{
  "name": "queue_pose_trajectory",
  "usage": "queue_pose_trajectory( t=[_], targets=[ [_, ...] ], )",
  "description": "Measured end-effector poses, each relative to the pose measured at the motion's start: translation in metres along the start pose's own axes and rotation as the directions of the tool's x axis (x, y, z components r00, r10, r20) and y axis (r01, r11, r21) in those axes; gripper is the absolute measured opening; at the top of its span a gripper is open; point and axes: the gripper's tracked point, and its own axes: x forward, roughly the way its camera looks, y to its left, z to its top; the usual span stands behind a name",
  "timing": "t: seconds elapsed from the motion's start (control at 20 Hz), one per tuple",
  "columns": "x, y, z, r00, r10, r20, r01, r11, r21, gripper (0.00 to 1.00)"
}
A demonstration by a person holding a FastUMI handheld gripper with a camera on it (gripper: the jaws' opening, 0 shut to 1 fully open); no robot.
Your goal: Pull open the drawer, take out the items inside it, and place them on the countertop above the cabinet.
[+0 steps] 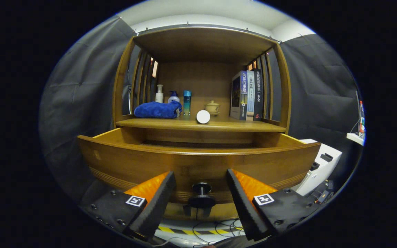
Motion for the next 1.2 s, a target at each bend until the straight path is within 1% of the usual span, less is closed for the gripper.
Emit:
queue_pose_trajectory(
  t=[0.3, 0.7, 0.95, 1.2],
  targets=[
    [0.044, 0.004, 0.008, 1.000, -0.004, -0.014, 0.004, 1.000, -0.005, 0.99],
    [0.102, 0.004, 0.017, 1.000, -0.009, 0.003, 0.009, 1.000, -0.011, 0.99],
    [0.122, 0.004, 0.018, 1.000, -0.008, 0.009, 0.008, 1.000, -0.015, 0.99],
    [0.130, 0.004, 0.019, 1.000, -0.017, 0.015, 0.017, 1.000, -0.020, 0.99]
  ],
)
